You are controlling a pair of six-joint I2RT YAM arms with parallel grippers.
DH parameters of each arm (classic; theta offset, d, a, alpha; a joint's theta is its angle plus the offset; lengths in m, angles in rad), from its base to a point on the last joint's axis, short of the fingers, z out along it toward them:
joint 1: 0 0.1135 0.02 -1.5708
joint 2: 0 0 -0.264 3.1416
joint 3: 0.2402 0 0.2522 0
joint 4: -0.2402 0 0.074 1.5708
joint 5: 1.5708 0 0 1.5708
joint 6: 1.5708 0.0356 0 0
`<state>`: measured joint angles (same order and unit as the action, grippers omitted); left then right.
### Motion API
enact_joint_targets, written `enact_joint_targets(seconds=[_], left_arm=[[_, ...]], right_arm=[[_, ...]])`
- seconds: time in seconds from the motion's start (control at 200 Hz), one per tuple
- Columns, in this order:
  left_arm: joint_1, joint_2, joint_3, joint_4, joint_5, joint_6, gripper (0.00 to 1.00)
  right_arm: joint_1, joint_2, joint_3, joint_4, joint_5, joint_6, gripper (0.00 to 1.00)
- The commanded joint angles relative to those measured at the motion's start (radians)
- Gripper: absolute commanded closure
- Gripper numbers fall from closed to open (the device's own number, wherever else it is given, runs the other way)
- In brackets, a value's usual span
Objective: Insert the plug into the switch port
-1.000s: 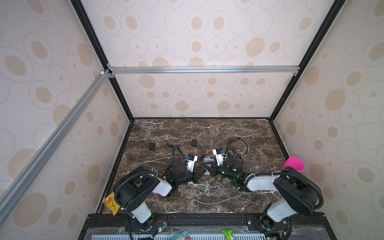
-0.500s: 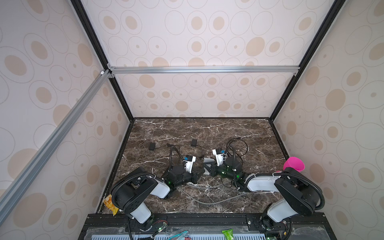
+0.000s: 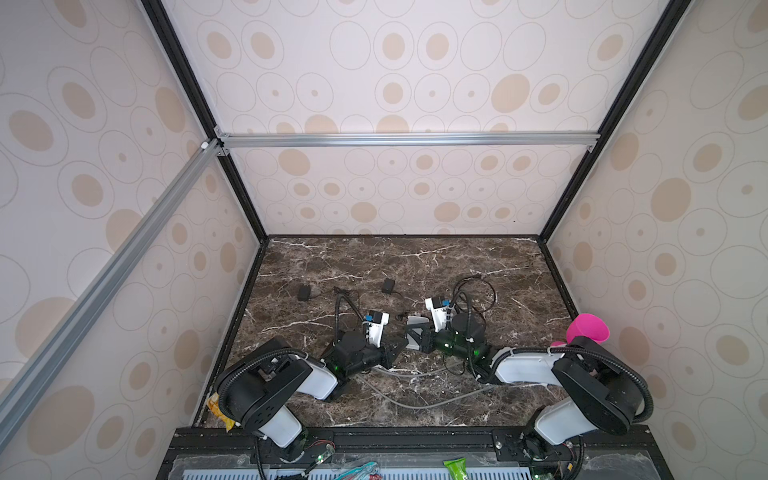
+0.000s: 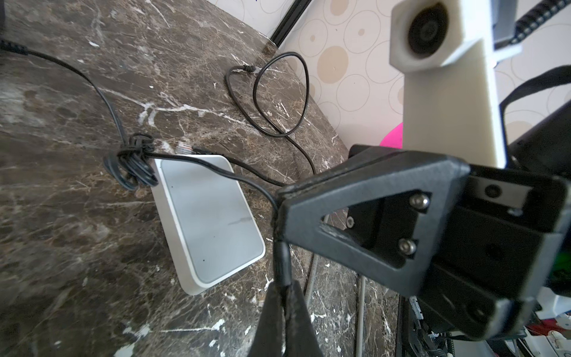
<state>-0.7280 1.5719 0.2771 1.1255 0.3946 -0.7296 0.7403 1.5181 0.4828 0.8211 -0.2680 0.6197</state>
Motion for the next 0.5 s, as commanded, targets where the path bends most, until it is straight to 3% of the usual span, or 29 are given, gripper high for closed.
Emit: enact_joint_targets(seconds=[0.0,0.175,0.285,0.41,0.495], left_arm=[[0.005,-0.047,0.008,0.008,0.003,-0.007,1.0],[0.006,-0.124,0.051,-0.194,0.01,0.012,1.0],[0.007,-0.207,0.098,-0.425,0.008,0.041,1.0],[0.007,-0.318,0.144,-0.728,-0.028,0.094,1.0],[0.01,-0.376,0.173,-0.888,-0.061,0.111,1.0]], right_arm=[[-0.007,-0.014,0.008,-0.048,0.021,-0.018,0.98],[-0.007,-0.032,0.014,-0.078,-0.02,-0.048,0.72],[-0.016,-0.118,-0.005,-0.122,-0.071,-0.073,0.69],[-0.02,-0.297,0.009,-0.375,0.012,-0.151,0.57],[-0.024,-0.394,0.04,-0.481,0.015,-0.236,0.54]])
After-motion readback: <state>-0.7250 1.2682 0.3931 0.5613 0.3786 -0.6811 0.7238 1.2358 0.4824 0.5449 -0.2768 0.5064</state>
